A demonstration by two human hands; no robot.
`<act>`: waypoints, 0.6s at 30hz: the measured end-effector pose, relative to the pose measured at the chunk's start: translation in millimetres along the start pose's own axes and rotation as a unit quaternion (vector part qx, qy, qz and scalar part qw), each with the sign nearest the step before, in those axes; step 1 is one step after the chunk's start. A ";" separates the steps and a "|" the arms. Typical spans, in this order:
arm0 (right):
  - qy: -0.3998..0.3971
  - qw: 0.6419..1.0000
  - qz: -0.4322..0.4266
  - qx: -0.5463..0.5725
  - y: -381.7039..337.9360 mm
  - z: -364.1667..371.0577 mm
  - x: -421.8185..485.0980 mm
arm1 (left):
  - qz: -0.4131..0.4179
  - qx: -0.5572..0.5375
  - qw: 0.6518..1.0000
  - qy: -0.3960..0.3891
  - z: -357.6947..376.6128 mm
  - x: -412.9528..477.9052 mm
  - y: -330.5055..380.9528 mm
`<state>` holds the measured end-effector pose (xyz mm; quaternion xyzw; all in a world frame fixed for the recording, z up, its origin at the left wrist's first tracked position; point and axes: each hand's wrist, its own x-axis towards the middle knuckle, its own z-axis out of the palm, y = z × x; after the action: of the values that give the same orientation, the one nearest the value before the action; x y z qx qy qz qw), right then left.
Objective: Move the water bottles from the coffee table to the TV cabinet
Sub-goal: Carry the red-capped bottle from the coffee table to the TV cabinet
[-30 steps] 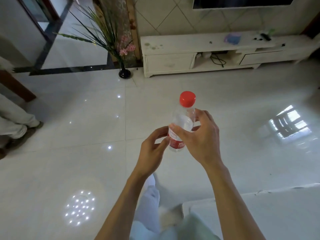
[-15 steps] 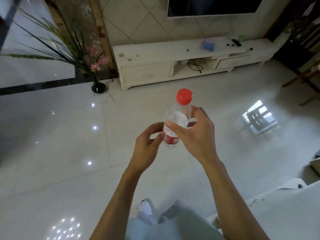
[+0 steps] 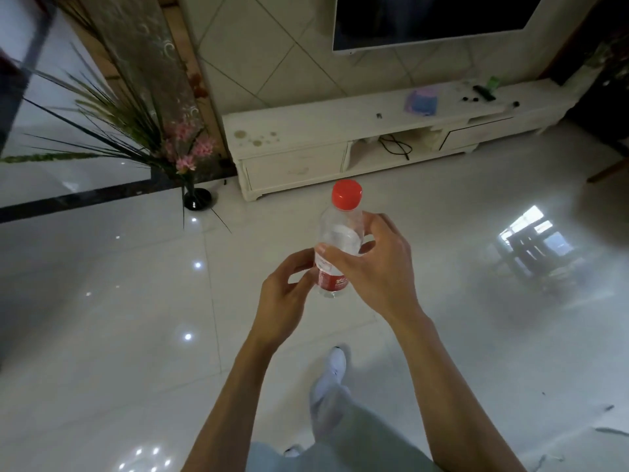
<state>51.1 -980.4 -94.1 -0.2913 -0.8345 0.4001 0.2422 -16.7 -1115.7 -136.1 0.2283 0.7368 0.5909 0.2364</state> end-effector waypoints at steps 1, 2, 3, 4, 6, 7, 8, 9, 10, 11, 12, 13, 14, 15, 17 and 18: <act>-0.008 1.000 -0.004 0.003 1.0 1.2 18.1 | -0.001 0.000 1.000 0.004 0.2 16.9 2.8; -0.013 1.000 -0.008 0.006 1.9 1.3 36.3 | -0.001 0.001 1.000 0.007 0.6 33.6 7.0; -0.015 1.000 -0.013 0.008 3.2 1.0 54.6 | 0.001 0.005 1.000 0.010 1.3 50.3 11.8; -0.018 1.000 -0.017 0.009 5.4 0.4 72.7 | 0.001 0.007 1.000 0.014 2.4 67.6 15.9; -0.026 0.999 -0.018 0.010 10.0 0.0 105.7 | -0.006 0.009 1.000 0.026 5.9 100.8 22.1; -0.028 0.999 -0.020 0.010 12.4 0.0 121.2 | -0.005 0.011 0.999 0.031 8.8 115.7 24.7; -0.028 0.999 -0.022 0.009 15.1 0.0 136.3 | -0.002 0.015 0.999 0.033 12.2 129.9 26.6; -0.028 0.999 -0.025 0.005 17.6 0.3 150.4 | -0.002 0.017 0.999 0.033 15.4 142.8 28.1; -0.032 0.999 -0.026 0.002 19.6 0.8 163.4 | -0.005 0.018 0.999 0.035 18.4 154.4 29.6; -0.037 0.999 -0.026 0.000 21.5 1.5 175.8 | -0.009 0.015 0.999 0.038 20.6 164.8 31.6; -0.041 0.999 -0.026 -0.001 23.3 2.4 188.2 | -0.010 0.010 0.999 0.042 21.8 175.0 33.2; -0.042 0.999 -0.026 -0.001 25.2 3.8 200.7 | -0.012 0.006 0.999 0.045 22.2 185.8 34.1; -0.043 0.999 -0.024 0.002 26.9 5.9 213.2 | -0.014 0.002 0.999 0.049 22.3 197.3 34.8; -0.043 0.999 -0.024 0.005 27.9 8.5 225.2 | -0.017 -0.001 0.998 0.053 22.1 208.8 35.7; -0.044 0.999 -0.028 0.004 28.8 15.8 249.2 | -0.022 -0.008 0.998 0.062 20.7 231.4 36.8; -0.044 0.999 -0.031 0.001 29.2 20.3 261.4 | -0.023 -0.012 0.997 0.066 19.3 243.6 36.7</act>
<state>-139.7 -798.4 -84.4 -0.2470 -0.8527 0.4055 0.2177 -193.6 -943.7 -123.0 0.1693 0.7487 0.6078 0.2034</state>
